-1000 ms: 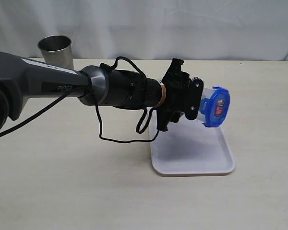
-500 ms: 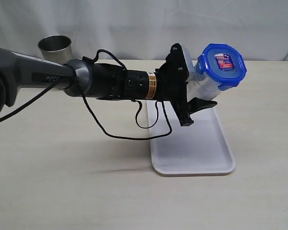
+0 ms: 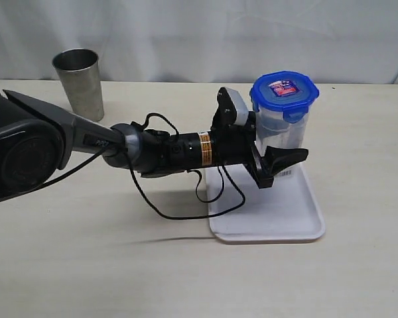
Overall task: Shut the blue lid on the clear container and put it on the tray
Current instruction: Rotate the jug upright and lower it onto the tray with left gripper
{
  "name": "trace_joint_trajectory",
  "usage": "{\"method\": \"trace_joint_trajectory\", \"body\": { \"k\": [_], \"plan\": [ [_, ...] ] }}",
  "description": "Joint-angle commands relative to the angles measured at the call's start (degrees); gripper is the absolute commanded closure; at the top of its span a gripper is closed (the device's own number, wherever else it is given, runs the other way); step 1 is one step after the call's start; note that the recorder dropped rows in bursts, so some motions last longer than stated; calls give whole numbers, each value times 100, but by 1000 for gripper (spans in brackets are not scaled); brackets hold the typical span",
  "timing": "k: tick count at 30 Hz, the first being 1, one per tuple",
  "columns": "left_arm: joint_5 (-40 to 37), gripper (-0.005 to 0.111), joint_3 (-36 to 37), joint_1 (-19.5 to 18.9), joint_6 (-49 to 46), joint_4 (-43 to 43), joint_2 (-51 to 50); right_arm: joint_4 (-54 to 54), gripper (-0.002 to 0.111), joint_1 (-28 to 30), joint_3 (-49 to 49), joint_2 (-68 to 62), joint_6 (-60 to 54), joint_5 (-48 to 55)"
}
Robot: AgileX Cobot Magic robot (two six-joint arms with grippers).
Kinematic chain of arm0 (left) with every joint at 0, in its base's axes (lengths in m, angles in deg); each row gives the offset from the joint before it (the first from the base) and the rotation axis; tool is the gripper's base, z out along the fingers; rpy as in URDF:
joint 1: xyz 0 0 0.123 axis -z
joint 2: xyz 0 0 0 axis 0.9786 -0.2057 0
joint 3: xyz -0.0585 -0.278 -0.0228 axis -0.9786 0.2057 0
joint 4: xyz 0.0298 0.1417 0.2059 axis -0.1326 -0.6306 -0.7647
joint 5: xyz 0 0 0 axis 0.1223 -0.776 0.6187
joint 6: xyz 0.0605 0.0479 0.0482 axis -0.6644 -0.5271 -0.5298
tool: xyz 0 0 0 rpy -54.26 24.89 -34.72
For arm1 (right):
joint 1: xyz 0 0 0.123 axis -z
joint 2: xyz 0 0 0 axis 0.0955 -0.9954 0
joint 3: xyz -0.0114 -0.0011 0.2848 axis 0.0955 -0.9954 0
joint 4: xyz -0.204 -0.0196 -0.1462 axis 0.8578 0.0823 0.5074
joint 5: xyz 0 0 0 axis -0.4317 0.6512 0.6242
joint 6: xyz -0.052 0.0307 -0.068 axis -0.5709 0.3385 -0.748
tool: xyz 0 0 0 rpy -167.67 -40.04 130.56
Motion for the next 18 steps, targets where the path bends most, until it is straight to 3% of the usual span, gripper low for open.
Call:
{"method": "trace_joint_trajectory", "body": {
  "k": [1, 18],
  "plan": [
    [-231, 107, -42, -5, 58, 7, -31, -22, 104, 31, -28, 20, 15, -20],
    [-521, 107, -42, -5, 205, -283, -310, -22, 104, 31, -28, 20, 15, -20]
  ]
}}
